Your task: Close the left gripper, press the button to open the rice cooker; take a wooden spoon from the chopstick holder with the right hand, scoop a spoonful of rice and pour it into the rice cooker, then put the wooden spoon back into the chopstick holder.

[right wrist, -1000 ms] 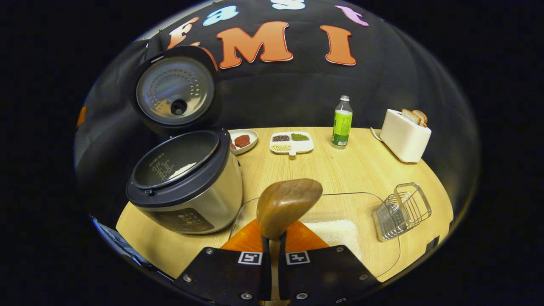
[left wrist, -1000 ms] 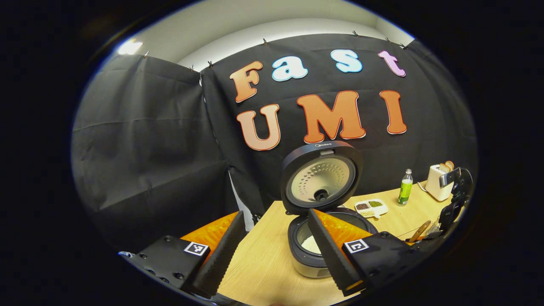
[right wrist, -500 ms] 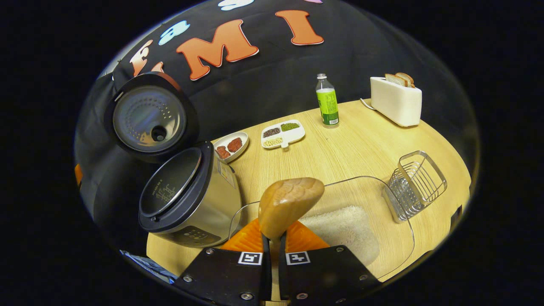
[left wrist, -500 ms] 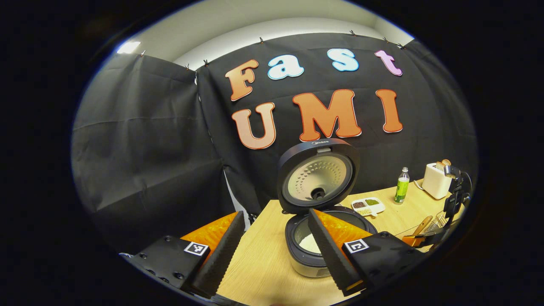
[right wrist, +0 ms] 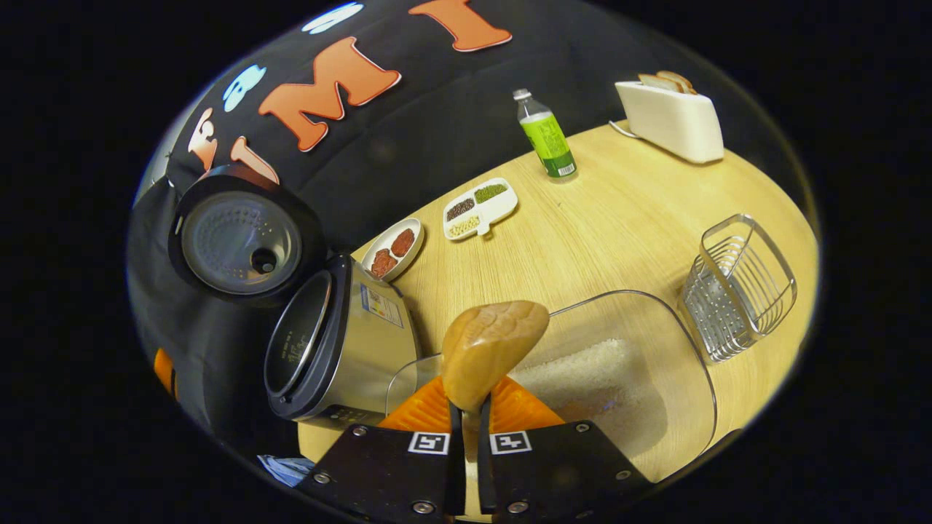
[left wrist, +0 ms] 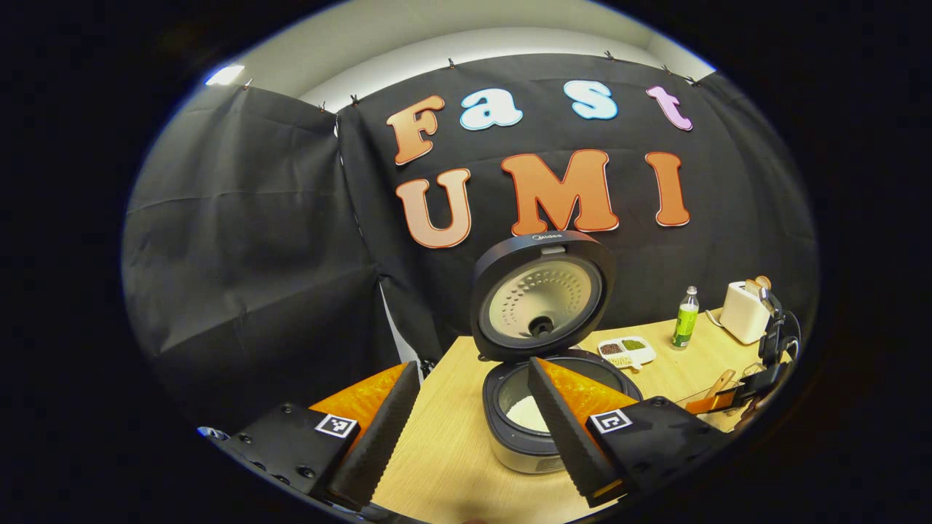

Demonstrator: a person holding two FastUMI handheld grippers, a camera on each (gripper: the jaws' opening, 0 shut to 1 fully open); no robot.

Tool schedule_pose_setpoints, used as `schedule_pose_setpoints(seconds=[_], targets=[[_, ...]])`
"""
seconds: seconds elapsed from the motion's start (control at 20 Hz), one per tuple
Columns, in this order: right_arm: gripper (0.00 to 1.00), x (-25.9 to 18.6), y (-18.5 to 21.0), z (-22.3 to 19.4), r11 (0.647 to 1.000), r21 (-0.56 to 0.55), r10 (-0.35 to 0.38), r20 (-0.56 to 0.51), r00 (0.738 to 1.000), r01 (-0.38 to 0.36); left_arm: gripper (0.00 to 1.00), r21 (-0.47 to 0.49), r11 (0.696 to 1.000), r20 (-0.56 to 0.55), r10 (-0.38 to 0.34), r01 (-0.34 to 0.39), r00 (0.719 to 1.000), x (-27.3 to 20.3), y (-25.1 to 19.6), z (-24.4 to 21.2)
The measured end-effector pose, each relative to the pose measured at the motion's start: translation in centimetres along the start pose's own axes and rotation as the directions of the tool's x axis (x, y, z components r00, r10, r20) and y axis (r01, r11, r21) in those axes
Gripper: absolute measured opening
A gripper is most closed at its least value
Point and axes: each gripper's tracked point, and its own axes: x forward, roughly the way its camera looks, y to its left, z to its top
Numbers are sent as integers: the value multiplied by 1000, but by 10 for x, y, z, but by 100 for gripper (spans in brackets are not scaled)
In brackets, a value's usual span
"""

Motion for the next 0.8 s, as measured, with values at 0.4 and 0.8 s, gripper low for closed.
schedule_pose_setpoints(seconds=[0.4, 0.8], targets=[[6, -5, 3, -1, 977, 178, 130, -45, 990, -120, 100, 13, 1000, -2, -2, 2, 1000, -3, -8, 2], [6, -29, -8, -1, 942, 270, 217, -37, 975, -200, 100, 24, 1000, 2, -16, 16, 1000, -6, -24, 6]])
